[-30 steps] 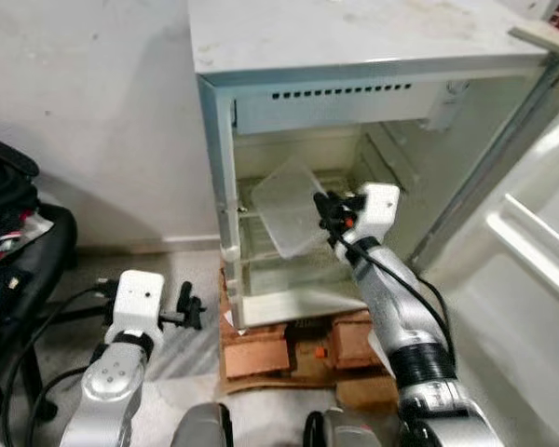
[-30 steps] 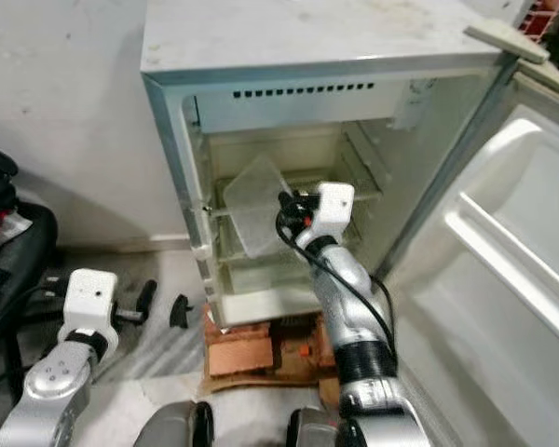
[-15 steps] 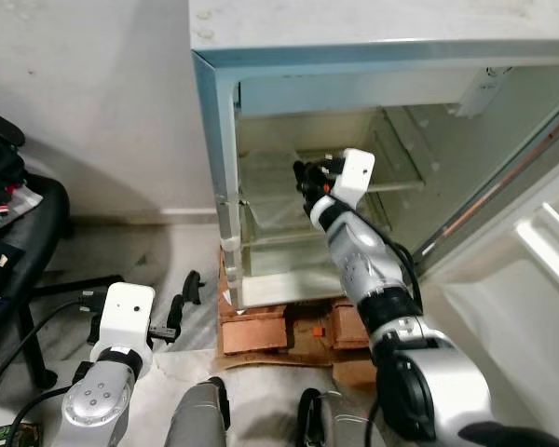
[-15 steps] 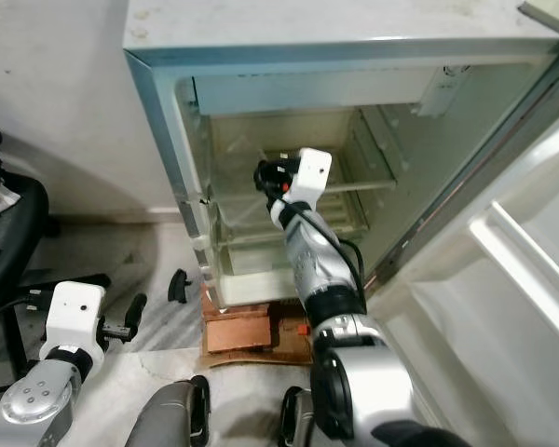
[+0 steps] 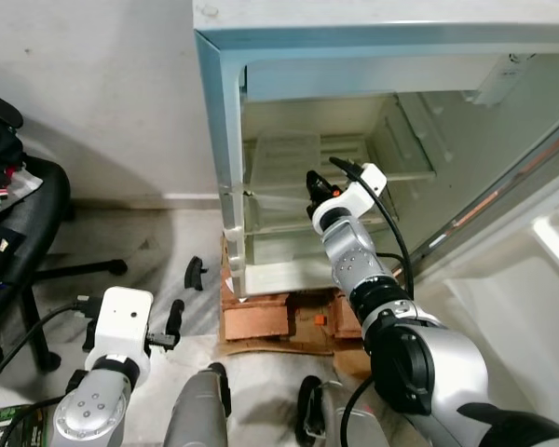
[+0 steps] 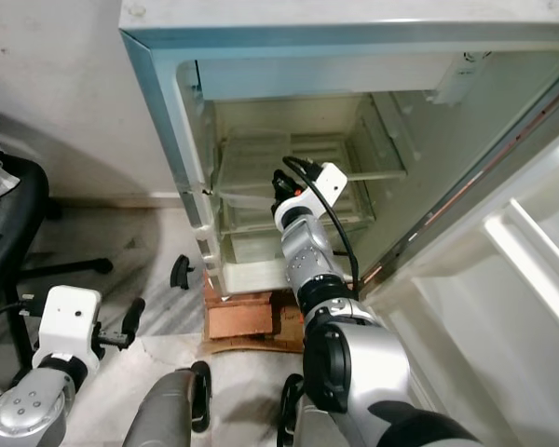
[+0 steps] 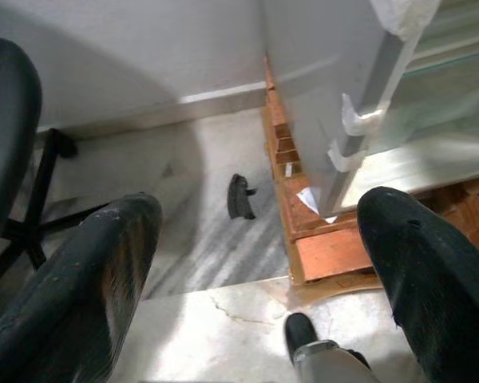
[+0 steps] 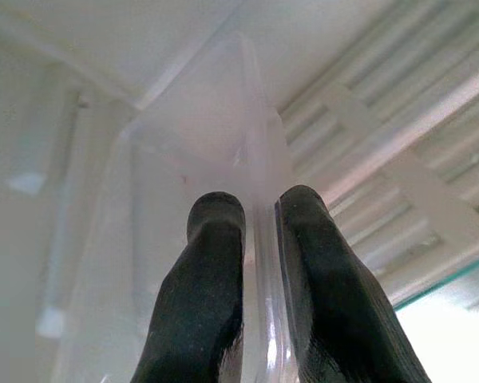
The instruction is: Restocking fridge
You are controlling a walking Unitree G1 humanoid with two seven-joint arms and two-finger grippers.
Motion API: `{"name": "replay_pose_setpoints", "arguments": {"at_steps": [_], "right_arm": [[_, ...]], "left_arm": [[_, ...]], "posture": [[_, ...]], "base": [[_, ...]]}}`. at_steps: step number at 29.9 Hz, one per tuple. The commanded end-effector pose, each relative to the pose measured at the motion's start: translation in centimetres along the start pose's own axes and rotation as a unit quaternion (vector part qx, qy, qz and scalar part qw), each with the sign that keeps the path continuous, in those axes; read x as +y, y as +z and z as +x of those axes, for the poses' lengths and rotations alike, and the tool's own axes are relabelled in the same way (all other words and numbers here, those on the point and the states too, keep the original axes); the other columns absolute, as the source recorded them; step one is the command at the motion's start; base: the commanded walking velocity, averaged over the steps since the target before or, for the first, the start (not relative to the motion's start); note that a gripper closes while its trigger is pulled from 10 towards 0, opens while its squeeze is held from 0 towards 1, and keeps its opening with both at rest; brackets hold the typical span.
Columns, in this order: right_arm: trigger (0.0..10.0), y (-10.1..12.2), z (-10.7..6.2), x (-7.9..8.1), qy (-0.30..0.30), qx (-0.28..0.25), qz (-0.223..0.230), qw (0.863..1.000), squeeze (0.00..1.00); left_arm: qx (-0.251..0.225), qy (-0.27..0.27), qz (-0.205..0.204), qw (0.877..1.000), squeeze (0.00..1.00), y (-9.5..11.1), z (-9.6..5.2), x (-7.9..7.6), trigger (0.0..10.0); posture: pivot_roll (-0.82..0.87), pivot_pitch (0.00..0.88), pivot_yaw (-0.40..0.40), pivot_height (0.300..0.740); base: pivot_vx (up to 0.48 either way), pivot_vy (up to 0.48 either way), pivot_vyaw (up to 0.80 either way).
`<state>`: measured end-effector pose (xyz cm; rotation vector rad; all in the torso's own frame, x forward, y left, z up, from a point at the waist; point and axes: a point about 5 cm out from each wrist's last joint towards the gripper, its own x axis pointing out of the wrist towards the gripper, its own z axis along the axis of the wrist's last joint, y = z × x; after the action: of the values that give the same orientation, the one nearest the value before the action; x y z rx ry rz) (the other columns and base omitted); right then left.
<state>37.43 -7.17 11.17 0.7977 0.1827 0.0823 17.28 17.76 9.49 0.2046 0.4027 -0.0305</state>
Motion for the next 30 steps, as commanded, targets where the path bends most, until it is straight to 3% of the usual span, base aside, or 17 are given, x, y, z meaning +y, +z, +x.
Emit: {"name": "replay_pose_setpoints", "arguments": {"at_steps": [1, 7, 18, 19, 20, 21, 30], "right_arm": [[10.0, -3.5, -0.2, 4.3, 0.019, 0.044, 0.069, 0.996, 0.0], [10.0, -3.3, 0.1, 5.6, 0.016, 0.042, 0.125, 0.991, 0.0], [10.0, -4.0, 0.1, 8.0, 0.038, 0.062, 0.148, 0.986, 0.0], [10.0, -4.1, 0.1, 8.2, 0.039, 0.064, 0.151, 0.986, 0.09], [10.0, -4.2, 0.1, 8.3, 0.039, 0.067, 0.151, 0.986, 0.6], [10.0, -4.4, 0.0, 8.8, 0.047, 0.073, 0.146, 0.985, 1.0], [10.0, -4.2, 0.0, 10.2, 0.09, 0.076, 0.13, 0.984, 1.0]], "left_arm": [[0.008, 0.001, -0.002, 1.0, 0.0, -0.2, -0.4, -0.3, 10.0], [0.009, 0.008, -0.012, 1.0, 0.0, -0.2, -0.4, -0.3, 10.0], [0.015, 0.012, -0.024, 1.0, 0.0, -0.5, -1.0, -1.1, 10.0], [0.015, 0.013, -0.024, 1.0, 0.0, -0.5, -1.0, -1.2, 10.0], [0.016, 0.013, -0.026, 0.999, 0.0, -0.5, -1.1, -1.3, 10.0], [0.015, 0.013, -0.027, 0.999, 0.0, -0.4, -1.1, -1.5, 10.0], [0.007, 0.022, -0.031, 0.999, 0.0, -0.1, -0.5, -1.5, 10.0]], "posture": [[0.32, 0.283, -0.083, 0.74], [0.32, 0.287, -0.102, 0.74], [0.33, 0.31, -0.131, 0.74], [0.33, 0.317, -0.138, 0.74], [0.33, 0.319, -0.141, 0.74], [0.33, 0.321, -0.142, 0.74], [0.32, 0.315, -0.154, 0.74]], "base": [[0.0, 0.0, 0.0], [0.0, 0.0, 0.0], [0.0, 0.0, 0.0], [0.0, 0.0, 0.0], [0.0, 0.0, 0.0], [0.0, 0.0, 0.0], [0.0, 0.0, 0.0]]}}
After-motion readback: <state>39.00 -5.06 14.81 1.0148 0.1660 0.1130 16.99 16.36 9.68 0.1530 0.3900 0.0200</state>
